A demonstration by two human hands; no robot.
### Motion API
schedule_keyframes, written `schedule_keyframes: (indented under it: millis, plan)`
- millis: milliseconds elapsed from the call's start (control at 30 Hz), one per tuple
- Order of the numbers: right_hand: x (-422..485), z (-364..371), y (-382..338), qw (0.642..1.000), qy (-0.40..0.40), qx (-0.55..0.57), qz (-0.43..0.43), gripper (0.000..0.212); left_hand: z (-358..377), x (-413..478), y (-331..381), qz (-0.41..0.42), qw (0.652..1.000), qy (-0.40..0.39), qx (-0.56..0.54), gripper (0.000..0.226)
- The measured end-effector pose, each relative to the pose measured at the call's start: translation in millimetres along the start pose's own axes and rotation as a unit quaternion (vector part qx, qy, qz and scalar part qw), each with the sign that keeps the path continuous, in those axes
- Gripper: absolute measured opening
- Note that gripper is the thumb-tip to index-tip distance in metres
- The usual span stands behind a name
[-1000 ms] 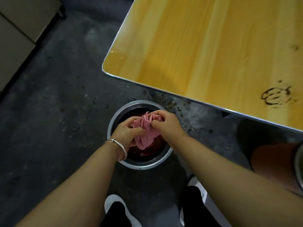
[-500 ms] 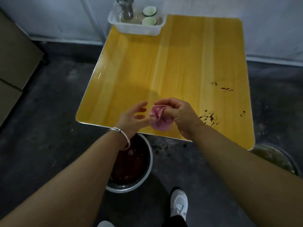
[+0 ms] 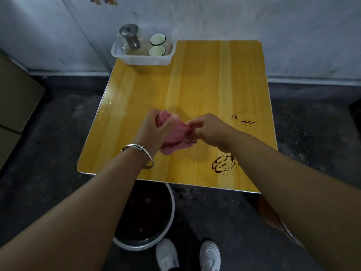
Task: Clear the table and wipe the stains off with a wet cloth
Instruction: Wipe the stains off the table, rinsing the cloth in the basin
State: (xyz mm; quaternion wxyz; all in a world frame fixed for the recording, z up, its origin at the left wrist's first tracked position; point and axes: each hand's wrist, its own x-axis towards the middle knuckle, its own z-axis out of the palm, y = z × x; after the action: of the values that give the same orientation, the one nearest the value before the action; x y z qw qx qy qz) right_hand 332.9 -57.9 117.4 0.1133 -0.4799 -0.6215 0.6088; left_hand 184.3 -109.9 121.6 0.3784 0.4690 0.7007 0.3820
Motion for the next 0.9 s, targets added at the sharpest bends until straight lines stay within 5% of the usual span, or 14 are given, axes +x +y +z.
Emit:
schedule_keyframes:
  millis: [133, 333, 600, 767, 900]
  plan:
    - [12, -4, -4, 0.994, 0.041, 0.090, 0.038, 0.035, -14, 14, 5, 0.023, 0.991, -0.061, 0.114, 0.032]
    - [24, 1, -8, 1.000, 0.022, -0.006, 0.019, 0.007, -16, 29, 10, 0.077, 0.993, -0.013, 0.092, 0.013]
    - [39, -16, -21, 0.987, 0.040, -0.154, 0.003, 0.028, -32, 55, 11, 0.064, 0.991, 0.116, 0.015, 0.009]
    - [44, -14, -37, 0.998, 0.036, 0.026, -0.033, 0.071, -27, 62, 22, 0.082, 0.996, -0.024, 0.020, 0.011]
    - [51, -19, -56, 0.988, 0.085, -0.105, -0.078, 0.032, -23, 69, 27, 0.087, 0.996, -0.032, -0.021, 0.019]
